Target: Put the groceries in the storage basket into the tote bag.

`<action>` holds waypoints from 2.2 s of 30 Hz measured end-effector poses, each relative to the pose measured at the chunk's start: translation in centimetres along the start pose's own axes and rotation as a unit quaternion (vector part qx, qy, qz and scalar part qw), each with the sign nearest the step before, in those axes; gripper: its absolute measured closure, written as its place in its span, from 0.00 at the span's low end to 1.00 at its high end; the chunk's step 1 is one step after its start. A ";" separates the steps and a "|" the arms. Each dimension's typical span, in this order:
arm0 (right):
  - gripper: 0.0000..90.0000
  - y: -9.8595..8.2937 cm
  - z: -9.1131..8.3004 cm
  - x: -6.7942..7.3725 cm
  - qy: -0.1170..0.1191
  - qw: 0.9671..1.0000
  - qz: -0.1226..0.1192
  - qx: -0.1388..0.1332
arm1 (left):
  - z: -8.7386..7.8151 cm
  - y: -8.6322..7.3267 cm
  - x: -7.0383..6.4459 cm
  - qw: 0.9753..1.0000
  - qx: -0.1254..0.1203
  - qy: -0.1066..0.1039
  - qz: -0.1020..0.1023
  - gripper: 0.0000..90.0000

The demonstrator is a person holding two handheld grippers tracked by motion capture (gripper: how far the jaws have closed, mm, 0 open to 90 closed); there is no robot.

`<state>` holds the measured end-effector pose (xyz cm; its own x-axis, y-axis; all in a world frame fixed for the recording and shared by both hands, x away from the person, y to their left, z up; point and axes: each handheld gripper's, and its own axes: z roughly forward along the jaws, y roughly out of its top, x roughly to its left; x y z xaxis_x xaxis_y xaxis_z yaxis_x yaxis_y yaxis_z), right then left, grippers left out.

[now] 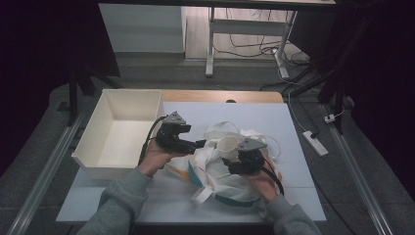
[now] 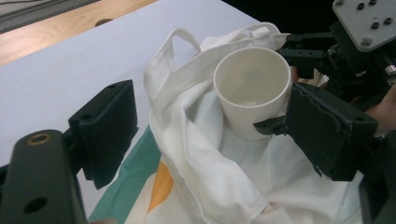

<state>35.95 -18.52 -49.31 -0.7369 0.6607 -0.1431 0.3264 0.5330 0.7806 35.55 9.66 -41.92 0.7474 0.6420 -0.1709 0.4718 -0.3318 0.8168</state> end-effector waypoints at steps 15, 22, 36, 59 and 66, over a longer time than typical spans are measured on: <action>0.25 -0.1 -0.8 -0.4 0.011 0.999 0.013 0.028 | 0.1 -0.2 0.1 1.000 0.008 0.000 0.002 0.20; 0.26 -0.5 -1.3 -0.4 0.013 0.999 0.017 0.026 | 0.3 -0.3 0.1 1.000 0.012 0.000 0.004 0.20; 0.26 0.7 1.1 1.7 0.049 0.999 -0.008 0.004 | 0.5 -0.3 -0.1 1.000 0.016 0.000 0.006 0.20; 0.10 0.1 -1.3 0.0 0.035 0.999 0.015 -0.001 | 0.7 -0.6 -0.1 1.000 0.022 -0.001 0.007 0.20; 0.12 -0.5 -4.2 -1.0 0.046 0.998 0.022 -0.043 | 0.4 -0.8 -0.2 1.000 0.022 -0.004 0.002 0.20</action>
<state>33.99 -21.72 -47.01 -0.7753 0.6292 -0.0550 0.3100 0.4549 0.8349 35.18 9.53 -42.76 0.7531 0.6352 -0.1712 0.4882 -0.3652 0.7927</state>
